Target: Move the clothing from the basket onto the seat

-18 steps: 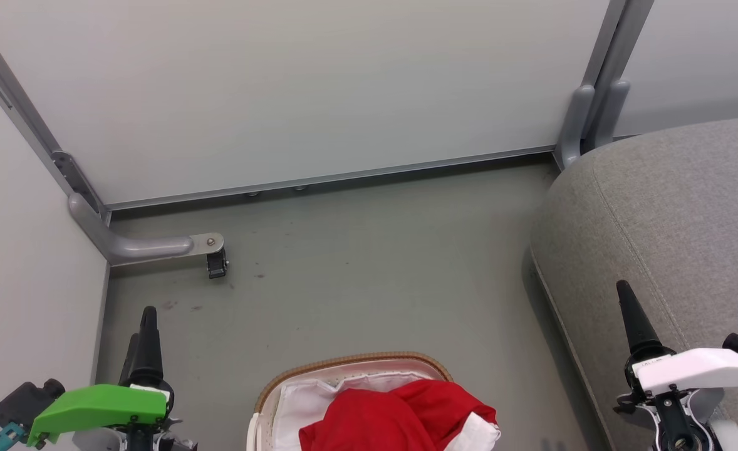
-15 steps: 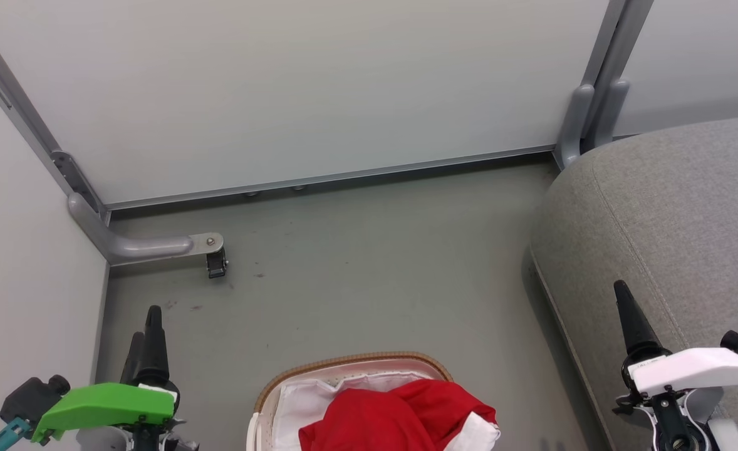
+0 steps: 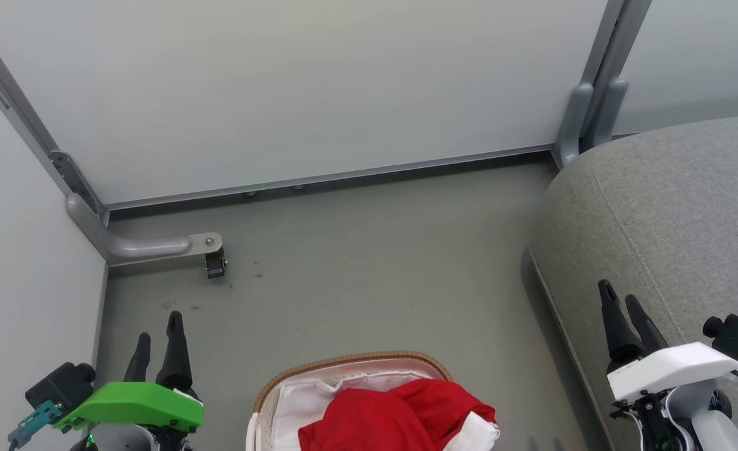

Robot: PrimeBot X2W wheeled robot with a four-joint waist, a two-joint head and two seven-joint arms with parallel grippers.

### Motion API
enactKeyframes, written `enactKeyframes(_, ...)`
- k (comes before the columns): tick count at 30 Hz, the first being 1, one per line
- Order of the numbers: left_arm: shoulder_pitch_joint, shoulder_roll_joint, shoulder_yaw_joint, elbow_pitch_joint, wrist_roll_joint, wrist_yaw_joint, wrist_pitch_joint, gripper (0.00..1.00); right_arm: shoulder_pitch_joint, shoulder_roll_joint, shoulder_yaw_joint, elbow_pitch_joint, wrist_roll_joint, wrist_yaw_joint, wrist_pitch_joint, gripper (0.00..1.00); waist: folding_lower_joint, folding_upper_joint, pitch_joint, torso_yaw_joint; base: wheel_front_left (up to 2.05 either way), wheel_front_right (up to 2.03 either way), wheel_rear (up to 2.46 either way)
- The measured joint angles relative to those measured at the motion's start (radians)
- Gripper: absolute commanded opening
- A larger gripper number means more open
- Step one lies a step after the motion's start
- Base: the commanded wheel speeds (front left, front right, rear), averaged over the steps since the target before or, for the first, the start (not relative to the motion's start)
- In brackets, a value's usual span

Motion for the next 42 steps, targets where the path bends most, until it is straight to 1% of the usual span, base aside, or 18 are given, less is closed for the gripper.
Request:
enactKeyframes(8,-0.001,0.019,-0.042,-0.013,0.094,0.018,-0.026,1.00,-0.007,-0.009,0.010,-0.001,-0.113,0.000,-0.026,1.00,0.0000,0.0000,0.003,0.000,0.00,0.00,0.00)
enactKeyframes(11,-0.002,0.023,-0.053,-0.015,0.125,0.019,-0.035,1.00,-0.019,-0.014,0.021,-0.001,-0.152,0.000,-0.033,1.00,0.0000,0.0000,0.004,-0.001,0.00,0.00,0.00)
enactKeyframes(22,-0.005,0.028,-0.086,-0.013,0.249,0.045,-0.066,1.00,-0.031,-0.018,0.047,0.003,-0.288,0.000,-0.066,1.00,0.0000,0.0000,0.005,0.000,0.00,0.00,0.00)
enactKeyframes(29,-0.004,0.033,-0.099,-0.017,0.320,0.054,-0.084,1.00,-0.030,-0.016,0.064,0.014,-0.382,0.000,-0.083,1.00,0.0000,0.0000,0.005,-0.001,0.00,0.00,0.00)
enactKeyframes(34,-0.002,0.034,-0.104,-0.022,0.371,0.070,-0.097,1.00,-0.023,-0.012,0.064,0.018,-0.441,0.000,-0.096,1.00,0.0000,0.0000,0.005,-0.002,0.00,0.00,0.00)
enactKeyframes(42,0.003,0.034,-0.099,-0.022,0.440,0.080,-0.115,1.00,-0.014,-0.005,0.063,0.025,-0.513,0.000,-0.115,1.00,0.0000,0.0000,0.006,0.000,0.00,0.00,0.00)
